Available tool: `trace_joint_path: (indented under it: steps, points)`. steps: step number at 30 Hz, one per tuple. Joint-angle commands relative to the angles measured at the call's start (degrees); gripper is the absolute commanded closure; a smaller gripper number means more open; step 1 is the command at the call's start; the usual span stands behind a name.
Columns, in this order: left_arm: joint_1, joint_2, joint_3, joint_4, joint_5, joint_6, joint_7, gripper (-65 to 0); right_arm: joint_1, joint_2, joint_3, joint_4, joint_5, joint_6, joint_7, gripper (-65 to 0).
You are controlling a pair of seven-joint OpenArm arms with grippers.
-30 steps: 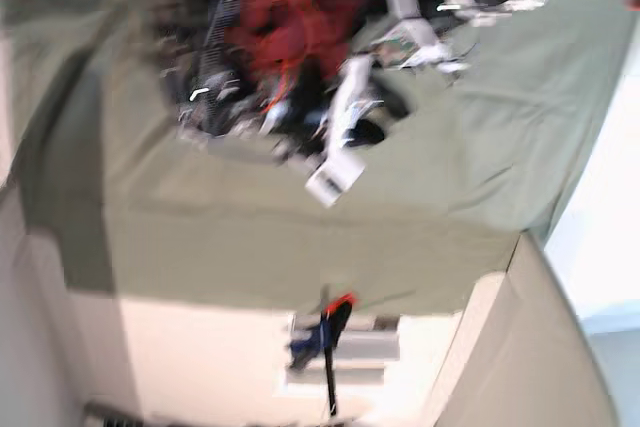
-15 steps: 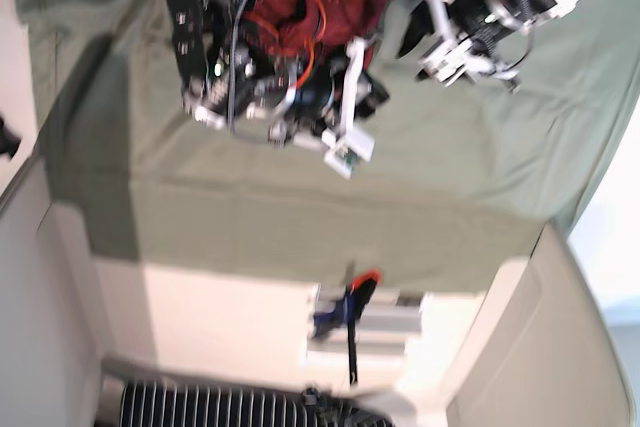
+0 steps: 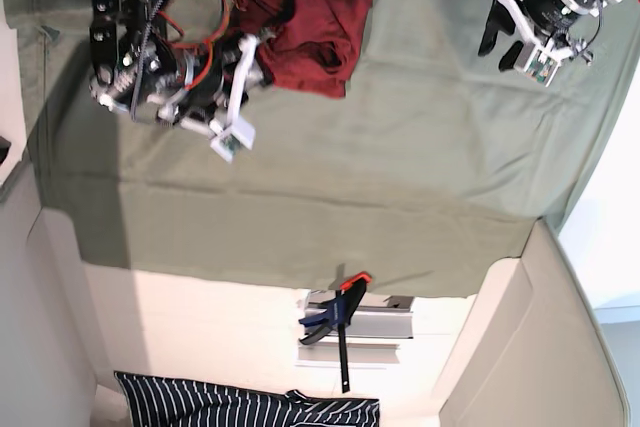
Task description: Fold the T-shirt properly
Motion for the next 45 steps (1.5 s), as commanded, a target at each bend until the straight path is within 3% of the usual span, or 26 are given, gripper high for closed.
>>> trace_joint_path:
  steps: [1, 10, 12, 14, 15, 20, 23, 31, 38, 45]
  points:
    - [-0.2, -0.5, -0.3, -0.2, -0.9, -0.3, -1.1, -25.4, 0.6, -0.5, 0.0, 1.4, 2.0, 0.6, 0.6, -27.0]
    - [-0.2, -0.5, -0.3, -9.6, -2.0, -1.3, -3.2, -25.4, -9.7, 0.7, 0.0, 12.2, 2.0, 0.6, 0.3, -24.9]
    - [-0.2, -0.5, -0.3, -11.3, -2.4, -1.3, -3.3, -25.4, -12.0, 1.8, 0.0, 14.1, 1.2, 0.6, 0.3, -15.9]
    - [-0.2, -0.5, -0.3, -12.2, -2.8, -1.3, -3.5, -25.4, -13.7, 2.8, 0.0, 15.6, -0.1, 0.6, 0.4, -2.9]
    - [-0.2, -0.5, -0.3, -12.3, -2.8, -1.3, -3.5, -25.4, -14.4, 3.3, 0.0, 16.2, -0.9, 0.4, 0.6, 0.0]
    - [-0.3, -0.5, -0.3, -12.3, -5.6, -1.8, -3.7, -25.4, -16.0, 4.2, 0.0, 15.9, -4.3, 0.2, 3.1, 0.0]
    - [-0.3, -0.4, -0.3, -12.3, -7.0, -2.8, -3.7, -25.4, -15.1, 3.9, -0.2, 12.9, -7.0, -0.2, 7.3, 0.0]
    - [-0.3, -0.4, -0.3, -12.3, -7.1, -2.8, -3.7, -25.4, -12.0, 3.9, -3.4, 6.7, -8.9, -1.1, 4.3, 0.0]
    - [-0.8, -0.4, -0.3, -12.3, -7.7, -2.8, -3.8, -25.4, -9.8, 3.4, -3.9, 5.5, -9.2, -1.2, 8.3, 0.0]
    - [-2.4, -0.4, -0.3, -12.3, -6.1, -2.8, -3.9, -25.4, -1.2, 0.9, -4.0, -9.2, -9.7, -1.1, 12.6, 0.0]
